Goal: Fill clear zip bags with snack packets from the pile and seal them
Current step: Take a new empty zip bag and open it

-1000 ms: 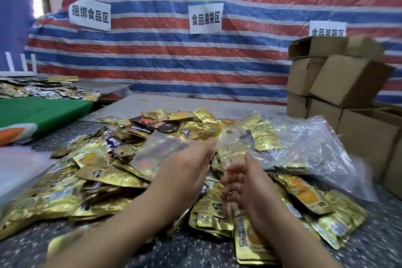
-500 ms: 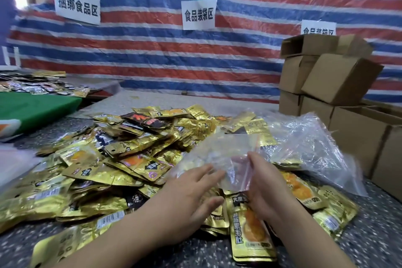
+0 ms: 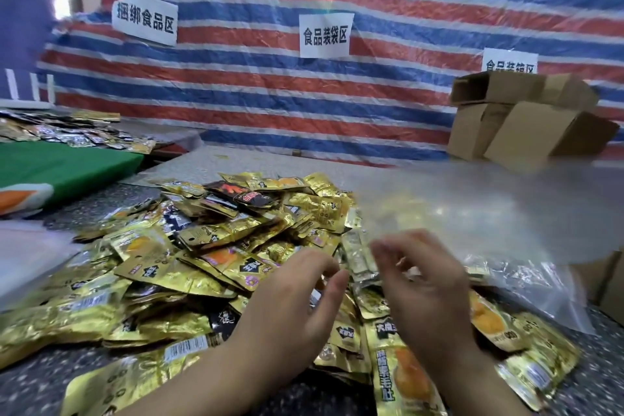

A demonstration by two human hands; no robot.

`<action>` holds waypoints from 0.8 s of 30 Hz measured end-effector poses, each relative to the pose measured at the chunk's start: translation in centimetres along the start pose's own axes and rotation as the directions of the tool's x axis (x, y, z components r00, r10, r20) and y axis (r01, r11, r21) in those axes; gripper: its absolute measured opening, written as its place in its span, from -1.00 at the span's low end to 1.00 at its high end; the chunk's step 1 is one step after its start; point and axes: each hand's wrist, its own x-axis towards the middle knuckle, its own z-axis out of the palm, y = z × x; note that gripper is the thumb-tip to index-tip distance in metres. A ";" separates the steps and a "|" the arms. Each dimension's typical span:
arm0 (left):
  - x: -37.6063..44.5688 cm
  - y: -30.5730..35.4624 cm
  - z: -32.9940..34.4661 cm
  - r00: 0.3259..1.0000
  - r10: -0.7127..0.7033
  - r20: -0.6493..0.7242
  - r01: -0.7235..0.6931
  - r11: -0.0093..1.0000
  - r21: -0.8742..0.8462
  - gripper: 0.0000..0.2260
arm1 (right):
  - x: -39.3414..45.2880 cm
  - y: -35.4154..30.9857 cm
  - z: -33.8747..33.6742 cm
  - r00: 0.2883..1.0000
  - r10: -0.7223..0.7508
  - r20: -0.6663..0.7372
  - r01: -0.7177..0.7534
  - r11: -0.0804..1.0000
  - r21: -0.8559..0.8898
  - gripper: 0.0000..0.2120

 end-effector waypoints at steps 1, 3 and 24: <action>0.0 0.2 0.0 1.000 0.008 -0.023 -0.009 1.000 -0.024 -0.77 | -0.4 -0.3 0.7 0.995 0.055 0.088 -0.058 0.998 0.033 -0.95; -0.2 0.4 0.0 1.000 0.001 -0.012 -0.002 0.997 -0.073 -0.80 | -1.2 -0.7 1.6 0.961 0.170 0.220 -0.190 0.979 0.070 -0.86; 0.1 -1.1 -0.1 0.995 0.060 0.082 -0.062 0.998 0.031 -0.73 | -1.3 -0.9 1.2 0.530 0.633 0.564 -0.847 0.370 0.381 -0.61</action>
